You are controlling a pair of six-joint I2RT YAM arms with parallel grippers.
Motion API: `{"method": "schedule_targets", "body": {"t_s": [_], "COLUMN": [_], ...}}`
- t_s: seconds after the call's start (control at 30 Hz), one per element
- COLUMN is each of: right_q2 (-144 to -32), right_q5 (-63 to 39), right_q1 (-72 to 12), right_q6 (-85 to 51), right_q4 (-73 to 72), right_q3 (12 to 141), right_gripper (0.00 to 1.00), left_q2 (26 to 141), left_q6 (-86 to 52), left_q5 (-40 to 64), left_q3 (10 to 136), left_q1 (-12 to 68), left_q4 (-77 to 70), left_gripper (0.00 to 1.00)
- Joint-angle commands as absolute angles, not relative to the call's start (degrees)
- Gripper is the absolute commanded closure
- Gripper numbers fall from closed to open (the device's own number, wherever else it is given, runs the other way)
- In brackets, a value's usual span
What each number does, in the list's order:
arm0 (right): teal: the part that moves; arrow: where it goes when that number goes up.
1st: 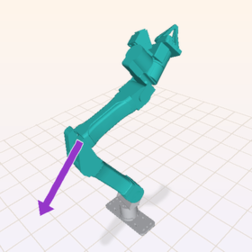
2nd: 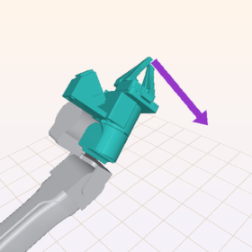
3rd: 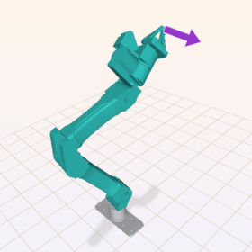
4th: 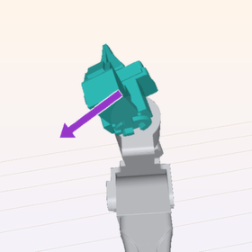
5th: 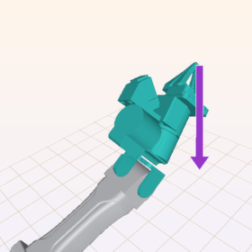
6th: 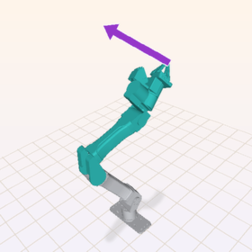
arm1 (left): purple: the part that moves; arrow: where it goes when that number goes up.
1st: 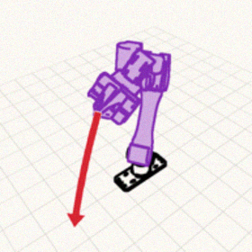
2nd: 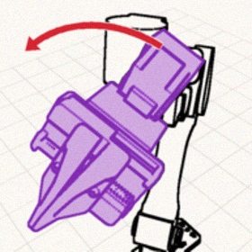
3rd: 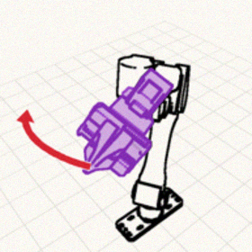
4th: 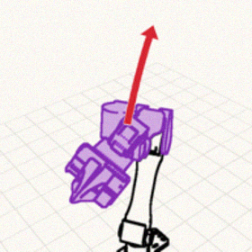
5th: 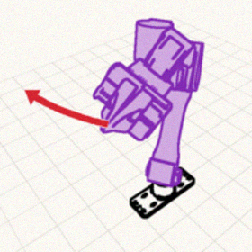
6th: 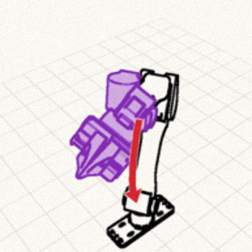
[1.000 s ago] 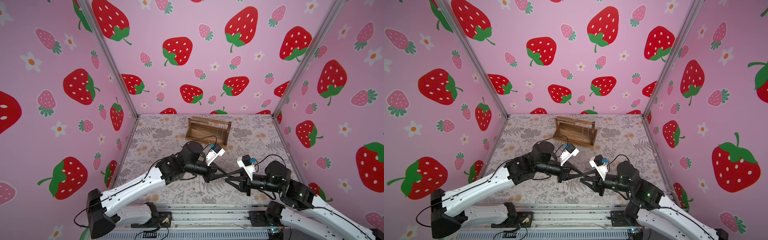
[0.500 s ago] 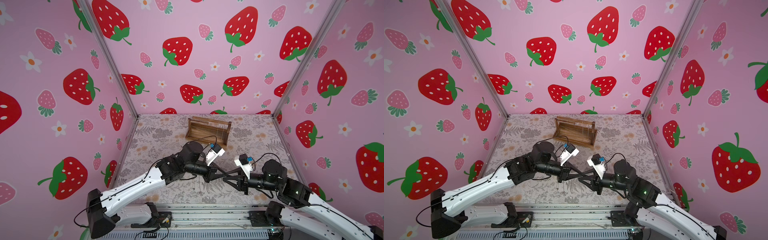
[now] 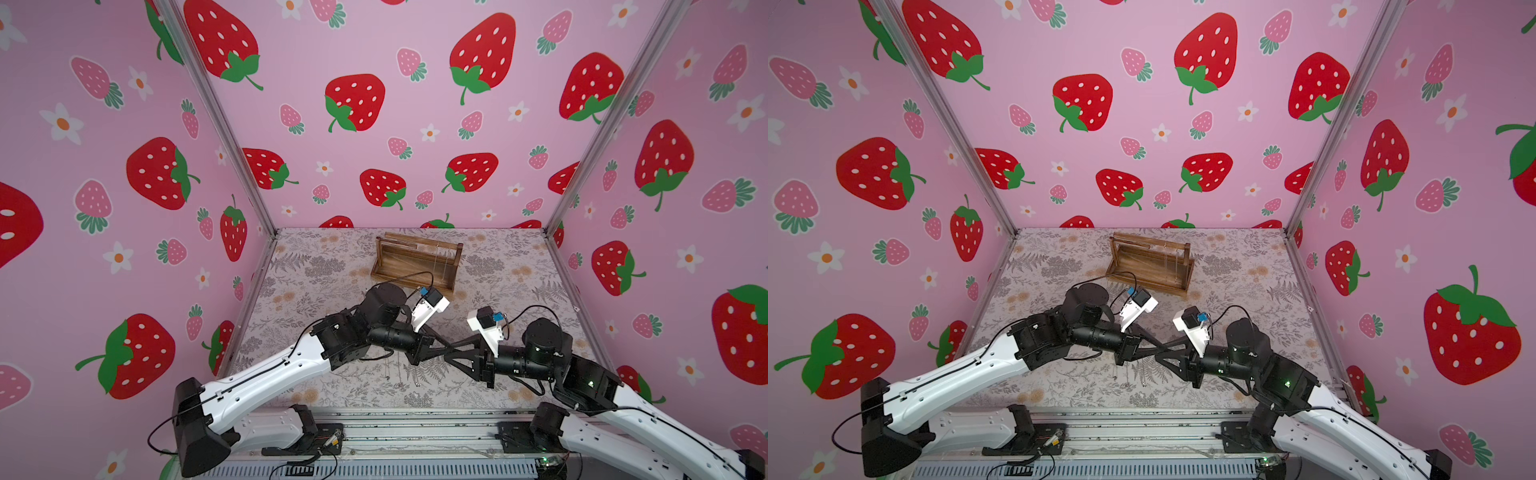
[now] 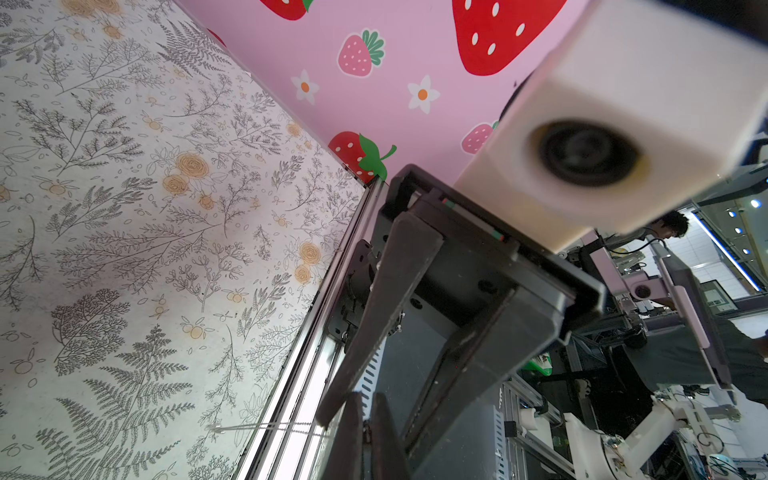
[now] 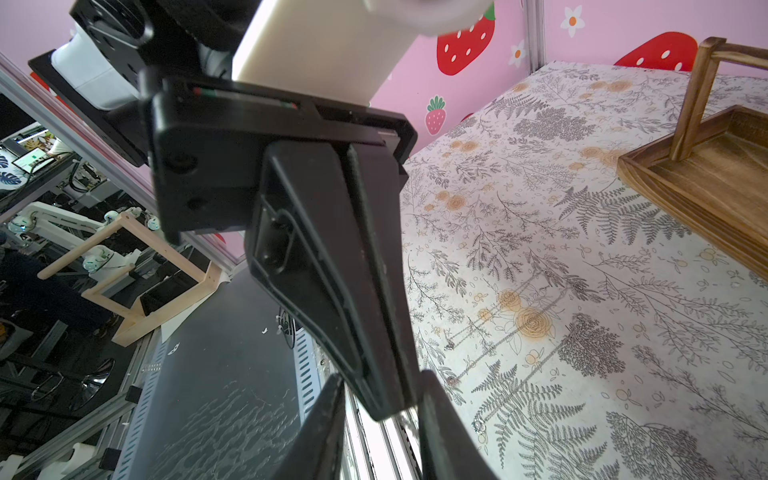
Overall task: Take the necklace off the jewelry display stand
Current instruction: Place the necklace at the center of the board.
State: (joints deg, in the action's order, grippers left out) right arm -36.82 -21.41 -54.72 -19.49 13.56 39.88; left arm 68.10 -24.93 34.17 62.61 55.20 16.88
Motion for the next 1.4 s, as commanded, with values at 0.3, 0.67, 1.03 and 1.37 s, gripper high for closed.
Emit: {"method": "schedule_targets", "body": {"t_s": [0.3, 0.67, 1.03, 1.37], "right_q2": [-37.35, -36.39, -36.12, -37.29], "right_q5": [-22.98, -21.73, -20.74, -20.5], "right_q1": [-55.2, -55.33, -55.37, -55.37], "right_q6": [-20.61, -20.39, -20.21, -19.78], "right_q4": [11.08, 11.22, 11.88, 10.84], "right_q3": [38.27, 38.31, 38.25, 38.86], "right_gripper": [0.69, 0.81, 0.84, 0.73], "left_q2": [66.27, 66.46, 65.83, 65.57], "left_q6": [-24.04, -23.89, -24.6, -25.31], "left_q5": [32.17, 32.33, 33.04, 34.06], "left_q3": [64.84, 64.69, 64.38, 64.21], "left_q1": [55.46, 55.53, 55.53, 55.53], "left_q4": [16.96, 16.96, 16.08, 15.06], "left_gripper": [1.0, 1.0, 1.0, 1.0]}}
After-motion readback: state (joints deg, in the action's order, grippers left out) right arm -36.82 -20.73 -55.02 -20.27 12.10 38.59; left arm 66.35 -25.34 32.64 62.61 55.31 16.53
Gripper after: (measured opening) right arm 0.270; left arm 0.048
